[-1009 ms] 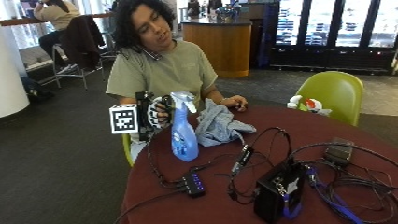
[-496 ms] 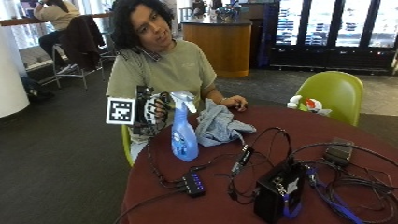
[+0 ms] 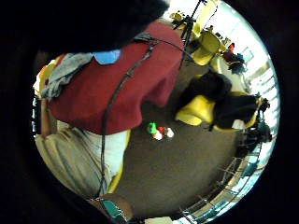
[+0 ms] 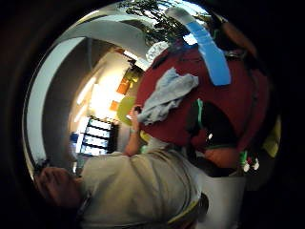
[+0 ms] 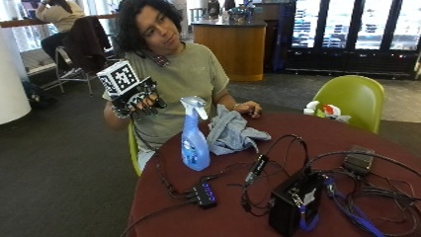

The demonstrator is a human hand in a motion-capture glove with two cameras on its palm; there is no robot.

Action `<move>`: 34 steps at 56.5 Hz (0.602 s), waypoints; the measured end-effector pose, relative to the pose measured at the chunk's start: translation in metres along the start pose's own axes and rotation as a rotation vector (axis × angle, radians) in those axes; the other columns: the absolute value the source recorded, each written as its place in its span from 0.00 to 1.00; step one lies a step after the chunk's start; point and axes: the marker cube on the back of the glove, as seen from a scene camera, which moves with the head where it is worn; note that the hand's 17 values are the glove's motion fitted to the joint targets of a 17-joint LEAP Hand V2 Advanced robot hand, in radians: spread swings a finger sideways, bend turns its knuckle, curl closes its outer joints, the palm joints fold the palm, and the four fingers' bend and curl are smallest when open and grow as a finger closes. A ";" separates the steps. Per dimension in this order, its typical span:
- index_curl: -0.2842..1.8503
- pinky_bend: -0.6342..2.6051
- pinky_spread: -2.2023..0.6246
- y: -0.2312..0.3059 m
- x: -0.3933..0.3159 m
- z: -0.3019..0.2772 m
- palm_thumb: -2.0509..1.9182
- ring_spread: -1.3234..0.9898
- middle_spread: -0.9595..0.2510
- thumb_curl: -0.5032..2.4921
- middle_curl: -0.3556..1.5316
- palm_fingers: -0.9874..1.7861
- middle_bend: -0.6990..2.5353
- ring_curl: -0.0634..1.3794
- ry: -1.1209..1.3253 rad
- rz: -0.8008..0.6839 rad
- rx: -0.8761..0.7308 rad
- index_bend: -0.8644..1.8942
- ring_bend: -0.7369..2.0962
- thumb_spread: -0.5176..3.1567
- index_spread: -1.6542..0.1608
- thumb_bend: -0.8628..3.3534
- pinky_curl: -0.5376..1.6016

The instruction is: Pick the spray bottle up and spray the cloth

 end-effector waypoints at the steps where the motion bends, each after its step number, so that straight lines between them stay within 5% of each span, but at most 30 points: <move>1: 0.35 0.31 0.80 0.003 0.001 -0.002 0.71 0.53 0.74 0.37 0.48 0.55 0.34 0.36 0.025 0.005 0.000 0.38 0.42 0.48 0.74 0.20 0.46; 18: 0.30 0.29 0.84 0.027 0.003 -0.012 0.67 0.53 0.77 0.33 0.42 0.55 0.29 0.30 0.059 0.020 0.080 0.36 0.37 0.46 0.71 0.19 0.43; 34: 0.27 0.30 0.84 -0.033 -0.003 0.016 0.67 0.54 0.77 0.32 0.40 0.56 0.27 0.30 -0.371 -0.010 0.130 0.35 0.38 0.44 0.71 0.20 0.43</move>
